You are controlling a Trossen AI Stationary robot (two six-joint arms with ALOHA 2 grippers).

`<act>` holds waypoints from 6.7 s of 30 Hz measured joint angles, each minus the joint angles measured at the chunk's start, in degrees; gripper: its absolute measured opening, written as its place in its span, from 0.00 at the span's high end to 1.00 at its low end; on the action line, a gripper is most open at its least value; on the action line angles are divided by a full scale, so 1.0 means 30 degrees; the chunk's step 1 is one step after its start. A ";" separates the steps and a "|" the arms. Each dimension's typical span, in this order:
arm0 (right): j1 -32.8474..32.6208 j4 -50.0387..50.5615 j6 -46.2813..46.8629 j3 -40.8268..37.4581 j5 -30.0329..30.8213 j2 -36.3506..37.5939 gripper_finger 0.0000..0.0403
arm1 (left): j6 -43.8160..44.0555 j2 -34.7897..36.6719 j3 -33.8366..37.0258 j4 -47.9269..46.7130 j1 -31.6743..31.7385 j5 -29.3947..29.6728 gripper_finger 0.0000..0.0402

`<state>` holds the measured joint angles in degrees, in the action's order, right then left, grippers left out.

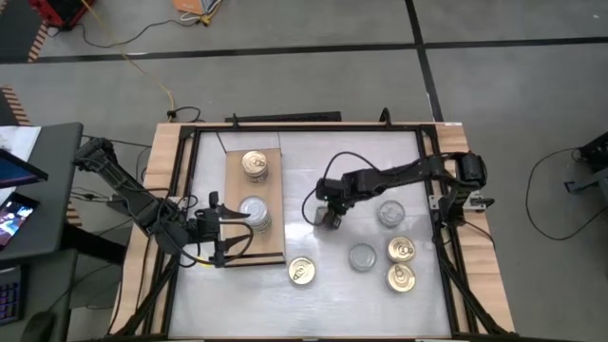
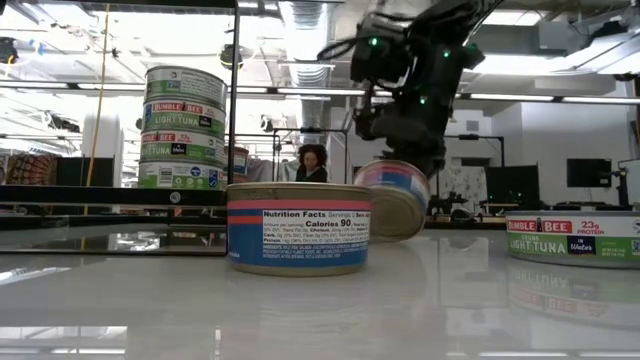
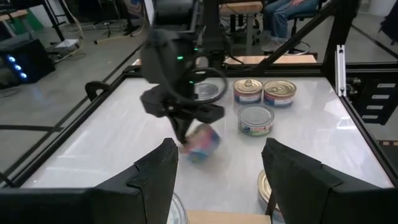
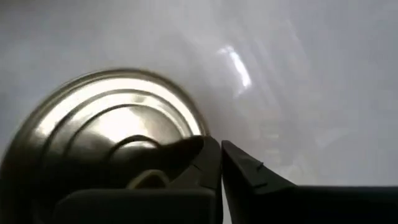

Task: Stack canned seafood by type on shelf
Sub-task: Stack the blue-pink tuna can on top of the other blue-pink tuna can on the shelf

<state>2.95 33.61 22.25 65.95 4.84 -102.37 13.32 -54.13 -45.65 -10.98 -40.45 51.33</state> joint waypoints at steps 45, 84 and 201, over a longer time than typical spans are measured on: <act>-0.4600 0.0424 -0.7840 -0.1151 0.9214 0.0903 0.82 | 0.0182 0.0007 0.0000 -0.0243 0.0000 -0.0350 0.44; -0.5385 -0.2366 -0.7433 -0.2987 0.7214 0.0998 0.97 | 0.0211 0.0007 0.0000 -0.0257 0.0000 -0.0342 0.44; 0.5842 -1.4594 -0.1083 0.6412 -1.0965 -0.0015 0.48 | -2.2102 0.0189 -0.0007 -0.0379 0.9139 0.1924 0.44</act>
<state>20.48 -10.17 19.00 85.19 -28.05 -102.41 -52.98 -53.56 -45.67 -12.11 -13.03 57.10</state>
